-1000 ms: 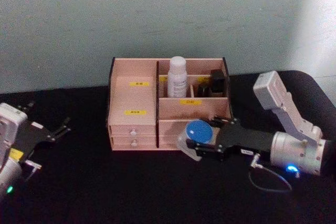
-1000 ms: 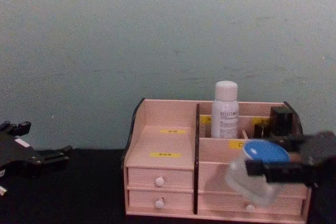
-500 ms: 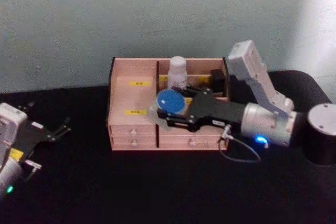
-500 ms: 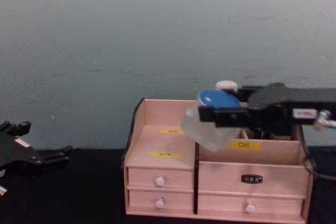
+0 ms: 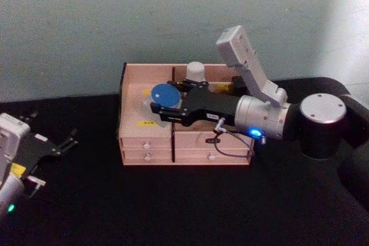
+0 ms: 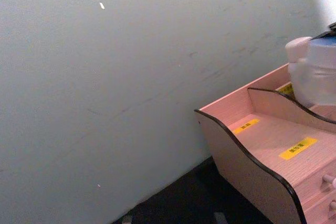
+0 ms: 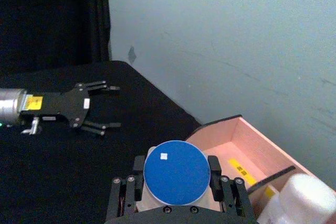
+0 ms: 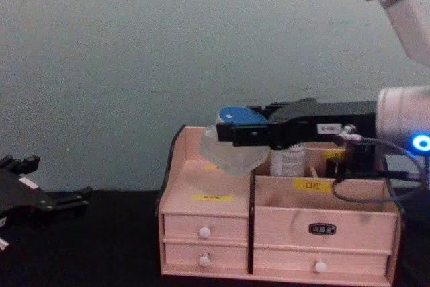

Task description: Pick up the facial cleanser and watermelon frost from the table and place them into the tiered storage box.

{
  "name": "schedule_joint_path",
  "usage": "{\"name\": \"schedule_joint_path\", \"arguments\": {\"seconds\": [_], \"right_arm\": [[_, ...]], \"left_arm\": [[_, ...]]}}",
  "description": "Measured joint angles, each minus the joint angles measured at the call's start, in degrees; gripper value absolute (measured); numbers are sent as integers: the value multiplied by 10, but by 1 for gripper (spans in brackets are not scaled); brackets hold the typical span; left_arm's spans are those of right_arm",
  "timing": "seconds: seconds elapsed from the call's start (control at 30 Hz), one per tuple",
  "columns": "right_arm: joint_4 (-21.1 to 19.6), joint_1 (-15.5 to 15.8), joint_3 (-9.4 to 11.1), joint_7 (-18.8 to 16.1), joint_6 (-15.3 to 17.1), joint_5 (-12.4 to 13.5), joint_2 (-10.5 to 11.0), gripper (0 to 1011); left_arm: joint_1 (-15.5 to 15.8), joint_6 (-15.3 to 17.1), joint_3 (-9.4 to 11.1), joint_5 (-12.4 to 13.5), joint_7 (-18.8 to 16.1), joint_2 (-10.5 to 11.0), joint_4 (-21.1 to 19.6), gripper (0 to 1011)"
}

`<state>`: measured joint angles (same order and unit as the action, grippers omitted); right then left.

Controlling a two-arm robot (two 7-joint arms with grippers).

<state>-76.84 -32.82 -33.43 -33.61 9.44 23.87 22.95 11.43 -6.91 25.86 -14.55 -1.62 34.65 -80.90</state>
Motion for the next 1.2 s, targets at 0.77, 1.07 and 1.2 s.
{"name": "schedule_joint_path", "arguments": {"seconds": [0.77,1.07,1.2], "right_arm": [[149,-67,-24,17,12,-40,-81,710],[183,-79,-24,16,12,-53,-98,710],[195,-83,-21,15,11,-56,-105,710]], "left_arm": [[0,0,0,0,0,0,0,1001],[0,0,0,0,0,0,0,1001],[0,0,0,0,0,0,0,1001]]}}
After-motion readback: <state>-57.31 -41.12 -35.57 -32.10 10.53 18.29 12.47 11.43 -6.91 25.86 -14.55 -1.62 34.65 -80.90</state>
